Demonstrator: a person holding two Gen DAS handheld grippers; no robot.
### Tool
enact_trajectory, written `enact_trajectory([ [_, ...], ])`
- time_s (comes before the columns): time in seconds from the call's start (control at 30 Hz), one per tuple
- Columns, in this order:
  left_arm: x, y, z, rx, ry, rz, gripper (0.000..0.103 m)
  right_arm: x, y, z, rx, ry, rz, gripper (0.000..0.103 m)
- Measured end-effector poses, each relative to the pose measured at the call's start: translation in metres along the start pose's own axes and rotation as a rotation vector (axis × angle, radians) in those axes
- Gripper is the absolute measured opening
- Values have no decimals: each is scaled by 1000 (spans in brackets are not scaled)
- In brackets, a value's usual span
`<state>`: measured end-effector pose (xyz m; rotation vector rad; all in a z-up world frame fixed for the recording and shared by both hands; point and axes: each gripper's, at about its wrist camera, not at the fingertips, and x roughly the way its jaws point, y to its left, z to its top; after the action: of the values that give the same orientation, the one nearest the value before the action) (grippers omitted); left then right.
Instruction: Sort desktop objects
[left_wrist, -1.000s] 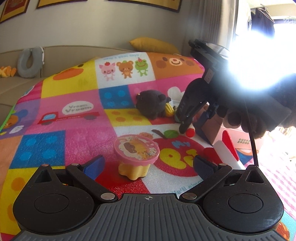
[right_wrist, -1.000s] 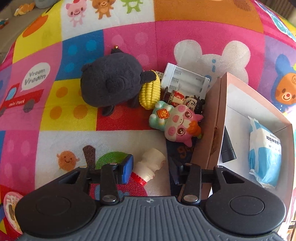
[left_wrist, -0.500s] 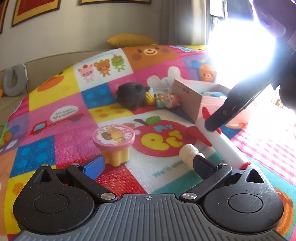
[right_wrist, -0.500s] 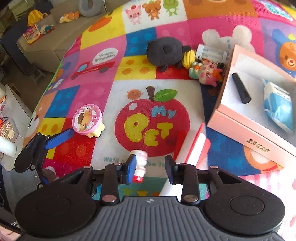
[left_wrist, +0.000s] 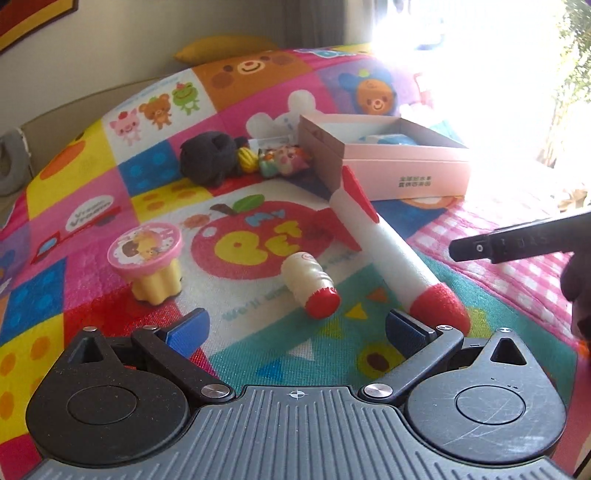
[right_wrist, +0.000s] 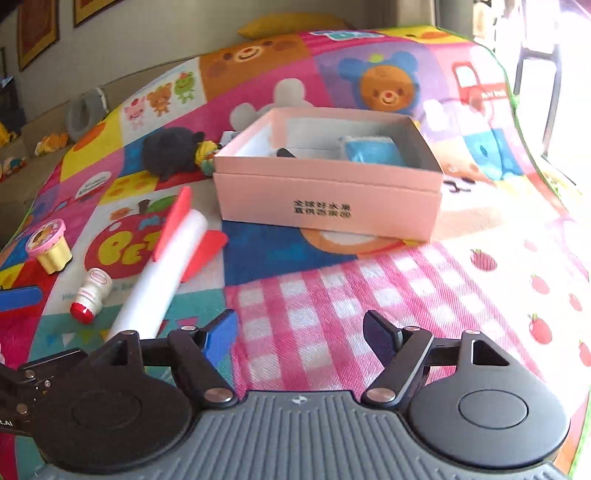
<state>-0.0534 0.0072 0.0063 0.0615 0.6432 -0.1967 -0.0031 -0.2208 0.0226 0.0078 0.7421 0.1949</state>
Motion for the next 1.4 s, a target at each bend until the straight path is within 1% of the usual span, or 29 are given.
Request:
enact_trajectory([
  [0.07, 4, 6, 3, -80, 20, 10, 103, -3, -7, -6, 38, -40, 26, 83],
  [0.1, 4, 9, 5, -95, 19, 15, 103, -5, -9, -7, 45, -47, 28, 84],
  [0.13, 4, 9, 5, -92, 9, 28, 103, -6, -10, -8, 51, -55, 29, 85],
  [0.17, 2, 9, 6, -67, -3, 44, 103, -7, -11, -8, 58, -58, 37, 86],
  [0.23, 1, 7, 8, -4, -1, 39, 103, -6, -14, -9, 69, -52, 51, 89],
  [0.27, 1, 7, 9, 9, 8, 21, 103, -5, -14, -9, 77, -48, 56, 90],
  [0.33, 2, 5, 13, 24, 21, -51, 103, -4, -14, -9, 77, -47, 60, 97],
  [0.4, 3, 0, 17, 67, 6, -122, 103, -4, -12, -9, 76, -46, 56, 99],
  [0.53, 12, -9, 30, 201, -45, -190, 103, -3, -14, -10, 86, -41, 56, 101],
  [0.6, 21, -8, 36, 223, -43, -236, 103, -3, -14, -9, 88, -39, 54, 103],
  [0.67, 28, -5, 40, 220, -27, -283, 103, -3, -14, -9, 91, -39, 51, 103],
  [0.73, 32, -2, 39, 196, -17, -322, 103, -3, -15, -9, 95, -39, 53, 103],
  [0.8, 31, 2, 36, 158, -2, -342, 103, -2, -15, -9, 96, -37, 54, 103],
  [0.97, 12, 0, 14, 108, 28, -376, 103, -1, -15, -8, 93, -33, 50, 103],
  [1.07, -4, -9, 0, 115, 32, -407, 103, 0, -14, -8, 89, -28, 49, 103],
  [1.13, -14, -16, -7, 143, 12, -392, 103, 0, -15, -7, 87, -26, 54, 103],
  [1.17, -18, -19, -9, 159, -1, -366, 103, 0, -16, -7, 85, -25, 59, 103],
  [1.23, -23, -23, -11, 181, -25, -284, 103, 0, -18, -8, 90, -26, 69, 103],
  [1.3, -21, -22, -11, 174, -34, -210, 103, -1, -18, -7, 86, -23, 76, 103],
  [1.33, -20, -21, -10, 162, -33, -190, 103, -1, -18, -7, 81, -20, 75, 103],
  [1.4, -17, -19, -8, 134, -30, -176, 102, -1, -16, -7, 74, -19, 71, 103],
])
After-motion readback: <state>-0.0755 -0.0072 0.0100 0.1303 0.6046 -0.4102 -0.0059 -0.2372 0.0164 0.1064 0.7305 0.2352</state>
